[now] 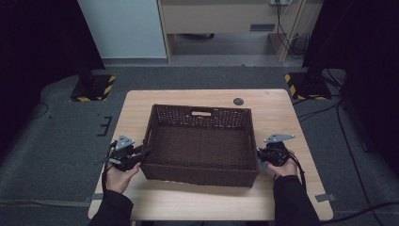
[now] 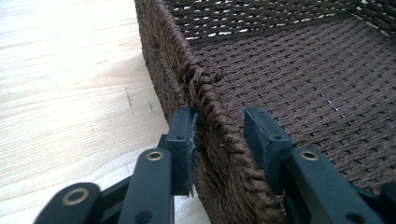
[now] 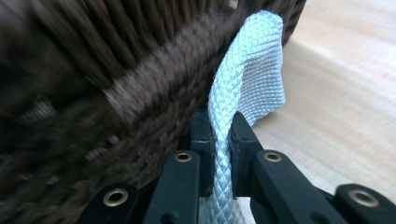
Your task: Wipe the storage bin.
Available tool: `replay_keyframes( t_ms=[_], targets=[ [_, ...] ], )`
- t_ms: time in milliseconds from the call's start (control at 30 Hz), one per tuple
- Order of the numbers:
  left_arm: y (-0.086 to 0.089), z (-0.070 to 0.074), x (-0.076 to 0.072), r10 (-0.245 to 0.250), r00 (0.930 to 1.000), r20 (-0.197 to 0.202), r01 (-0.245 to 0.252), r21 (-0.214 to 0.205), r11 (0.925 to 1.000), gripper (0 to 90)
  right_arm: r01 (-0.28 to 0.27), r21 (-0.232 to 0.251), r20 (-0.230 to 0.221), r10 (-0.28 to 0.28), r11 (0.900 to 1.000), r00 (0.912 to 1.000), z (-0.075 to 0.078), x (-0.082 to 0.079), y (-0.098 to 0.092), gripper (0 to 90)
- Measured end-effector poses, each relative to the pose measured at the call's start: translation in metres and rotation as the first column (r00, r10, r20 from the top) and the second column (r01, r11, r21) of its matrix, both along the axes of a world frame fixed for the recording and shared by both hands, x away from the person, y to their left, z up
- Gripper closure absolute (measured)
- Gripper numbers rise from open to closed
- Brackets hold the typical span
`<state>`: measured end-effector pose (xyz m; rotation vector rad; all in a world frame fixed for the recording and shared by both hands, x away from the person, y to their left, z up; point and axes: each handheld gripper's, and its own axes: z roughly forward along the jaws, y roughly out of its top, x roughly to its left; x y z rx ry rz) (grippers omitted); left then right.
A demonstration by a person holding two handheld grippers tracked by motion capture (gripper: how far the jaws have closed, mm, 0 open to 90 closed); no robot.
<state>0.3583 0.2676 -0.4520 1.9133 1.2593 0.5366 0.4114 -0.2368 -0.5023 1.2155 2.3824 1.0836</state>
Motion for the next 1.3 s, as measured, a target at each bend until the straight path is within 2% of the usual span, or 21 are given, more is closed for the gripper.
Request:
replay_keyframes(
  t_ms=[67, 100, 167, 267, 300, 333, 400, 467, 500, 567, 633, 700, 733, 867, 967, 1167, 1233, 1267, 1300],
  targets=[
    [0.000, 0.000, 0.000, 0.011, 0.9999, -0.005, -0.011, 0.006, 0.9999, 66.8, -0.003, -0.009, -0.009, 0.003, 1.0000, 1.0000, -0.003, 0.003, 0.002, 83.8],
    [-0.001, 0.000, 0.000, 0.021, 0.9998, -0.004, -0.021, -0.004, 0.9998, 67.7, -0.004, -0.012, -0.007, 0.004, 0.9999, 1.0000, -0.003, 0.004, 0.002, 83.8],
    [-0.001, 0.000, 0.001, 0.027, 0.9996, -0.005, -0.027, -0.003, 0.9996, 69.6, 0.008, 0.002, 0.006, -0.008, 1.0000, 1.0000, 0.001, 0.003, 0.002, 83.8],
    [-0.003, 0.000, 0.000, 0.038, 0.9993, 0.002, -0.038, 0.010, 0.9992, 71.8, 0.014, 0.039, 0.066, -0.016, 0.9991, 0.9977, 0.016, 0.001, -0.002, 83.8],
    [-0.003, 0.001, 0.001, 0.033, 0.9994, 0.001, -0.033, 0.016, 0.9993, 72.4, 0.019, 0.076, 0.106, -0.027, 0.9969, 0.9940, 0.024, -0.002, -0.004, 83.8],
    [-0.003, 0.001, 0.001, 0.028, 0.9996, 0.003, -0.028, 0.020, 0.9994, 72.1, 0.015, 0.088, 0.136, -0.027, 0.9960, 0.9903, 0.030, -0.005, -0.005, 83.9],
    [-0.002, 0.001, 0.002, 0.014, 0.9998, 0.011, -0.014, 0.029, 0.9995, 71.1, 0.008, 0.108, 0.173, -0.027, 0.9941, 0.9846, 0.039, -0.009, -0.006, 83.8],
    [0.000, 0.001, 0.005, -0.003, 0.9997, 0.026, 0.002, 0.044, 0.9990, 69.1, 0.006, 0.098, 0.183, -0.024, 0.9952, 0.9828, 0.042, -0.011, -0.006, 83.8],
    [0.002, 0.002, 0.006, -0.010, 0.9987, 0.051, 0.008, 0.043, 0.9990, 65.6, 0.007, 0.094, 0.175, -0.024, 0.9956, 0.9843, 0.041, -0.010, -0.006, 83.9],
    [0.004, 0.003, 0.009, -0.017, 0.9981, 0.058, 0.015, 0.035, 0.9993, 60.5, 0.010, 0.081, 0.158, -0.022, 0.9967, 0.9873, 0.036, -0.008, -0.006, 83.9],
    [0.004, 0.005, 0.013, -0.027, 0.9979, 0.060, 0.024, 0.055, 0.9982, 59.4, 0.009, 0.076, 0.132, -0.019, 0.9971, 0.9911, 0.031, -0.005, -0.006, 83.9],
    [0.006, 0.005, 0.017, -0.033, 0.9979, 0.056, 0.030, 0.053, 0.9981, 58.9, -0.003, 0.057, 0.080, -0.001, 0.9984, 0.9968, 0.021, -0.004, -0.002, 83.9],
    [0.007, 0.004, 0.019, -0.037, 0.9976, 0.058, 0.034, 0.044, 0.9984, 58.9, -0.003, 0.057, 0.080, -0.001, 0.9984, 0.9968, 0.021, -0.004, -0.002, 83.9],
    [0.012, 0.003, 0.023, -0.060, 0.9962, 0.063, 0.058, 0.036, 0.9977, 57.8, -0.009, 0.023, 0.010, 0.008, 0.9997, 0.9999, 0.005, -0.002, 0.001, 83.9],
    [0.011, 0.004, 0.024, -0.073, 0.9948, 0.072, 0.068, 0.066, 0.9955, 56.5, -0.012, -0.023, -0.026, 0.011, 0.9997, 0.9996, -0.003, 0.000, 0.002, 83.9],
    [0.013, 0.010, 0.027, -0.051, 0.9949, 0.088, 0.048, 0.034, 0.9983, 53.7, 0.010, 0.005, 0.013, -0.011, 0.9999, 0.9999, 0.004, -0.001, -0.002, 83.9],
    [0.012, 0.008, 0.029, -0.050, 0.9950, 0.087, 0.045, 0.056, 0.9974, 52.8, 0.017, 0.034, 0.047, -0.018, 0.9993, 0.9987, 0.012, -0.003, -0.005, 83.9],
    [0.012, 0.006, 0.031, -0.053, 0.9953, 0.080, 0.050, 0.045, 0.9977, 52.8, 0.020, 0.056, 0.067, -0.023, 0.9983, 0.9975, 0.017, -0.005, -0.006, 84.0],
    [0.012, 0.005, 0.032, -0.053, 0.9956, 0.077, 0.050, 0.039, 0.9980, 53.1, 0.015, 0.079, 0.106, -0.024, 0.9968, 0.9941, 0.023, -0.007, -0.008, 83.9]
  ],
)
